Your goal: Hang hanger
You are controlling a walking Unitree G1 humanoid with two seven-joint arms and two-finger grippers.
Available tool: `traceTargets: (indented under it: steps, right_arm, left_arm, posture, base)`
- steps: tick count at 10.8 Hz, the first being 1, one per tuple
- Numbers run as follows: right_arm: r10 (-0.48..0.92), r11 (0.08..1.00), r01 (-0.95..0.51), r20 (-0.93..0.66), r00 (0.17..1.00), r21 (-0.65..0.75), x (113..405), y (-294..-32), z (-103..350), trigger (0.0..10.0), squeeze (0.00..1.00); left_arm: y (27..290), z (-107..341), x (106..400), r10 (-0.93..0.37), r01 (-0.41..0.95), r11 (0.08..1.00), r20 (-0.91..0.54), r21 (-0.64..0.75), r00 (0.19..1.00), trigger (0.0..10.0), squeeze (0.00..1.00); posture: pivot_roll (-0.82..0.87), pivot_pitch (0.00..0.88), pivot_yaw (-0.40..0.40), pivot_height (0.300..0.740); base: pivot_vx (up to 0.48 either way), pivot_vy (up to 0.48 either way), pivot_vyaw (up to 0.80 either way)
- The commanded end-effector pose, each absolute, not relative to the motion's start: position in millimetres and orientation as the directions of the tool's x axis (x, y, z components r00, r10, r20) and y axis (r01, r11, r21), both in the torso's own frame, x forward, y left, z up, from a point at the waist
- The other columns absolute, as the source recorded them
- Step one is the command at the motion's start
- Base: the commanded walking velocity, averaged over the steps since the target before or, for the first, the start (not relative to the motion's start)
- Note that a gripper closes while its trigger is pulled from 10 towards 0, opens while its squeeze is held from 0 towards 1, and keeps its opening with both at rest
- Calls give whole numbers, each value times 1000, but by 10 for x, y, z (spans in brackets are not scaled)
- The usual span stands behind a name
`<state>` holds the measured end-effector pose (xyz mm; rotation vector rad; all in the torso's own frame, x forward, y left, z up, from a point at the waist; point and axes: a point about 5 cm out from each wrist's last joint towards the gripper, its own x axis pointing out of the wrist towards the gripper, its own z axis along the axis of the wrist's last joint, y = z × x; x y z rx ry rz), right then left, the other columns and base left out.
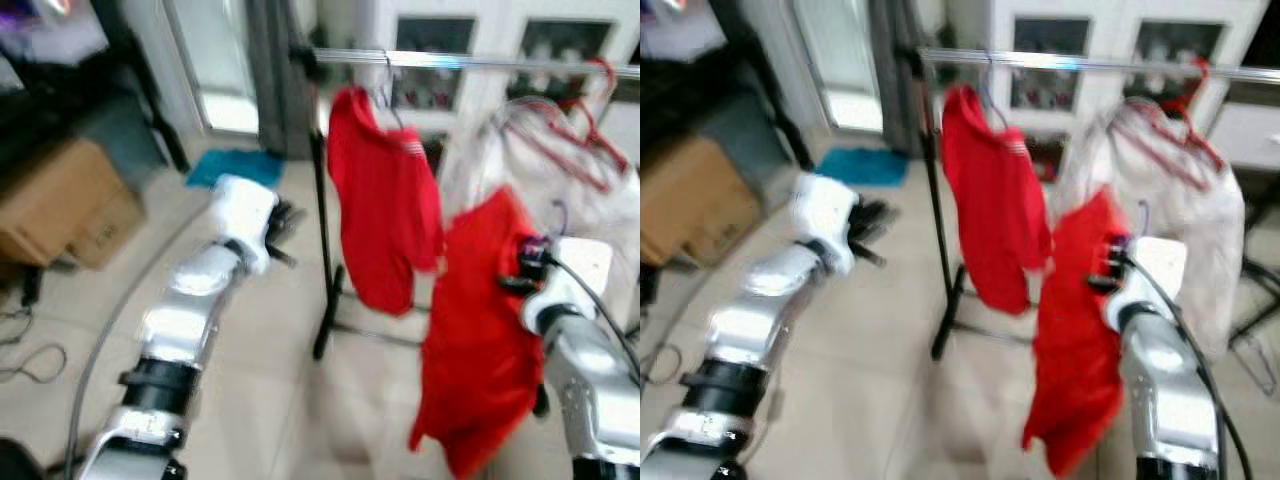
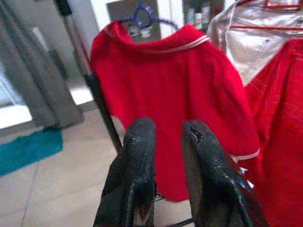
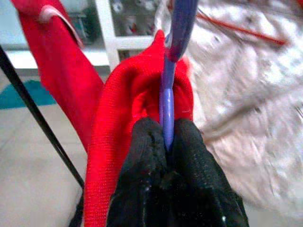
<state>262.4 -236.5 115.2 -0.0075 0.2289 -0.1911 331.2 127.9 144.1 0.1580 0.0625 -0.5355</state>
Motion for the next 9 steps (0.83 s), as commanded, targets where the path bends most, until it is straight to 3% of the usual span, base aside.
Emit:
traceTargets:
  steps: [1,9]
  right_arm:
    - [-159,987,158,-165,973,-15,2679,-2283,1269,10000,0]
    - [-147,989,142,-133,980,-46,2776,-2327,1342,10000,0]
  left_arm:
    - [1418,1458,3328,-471,483,863,-111,146,875,10000,0]
    - [1359,1473,3340,-505,516,844,-105,148,857,10000,0]
  posture:
    - [5,0,64,740]
    - [8,0,56,740]
  base:
    - [405,0,0]
    - [406,0,0]
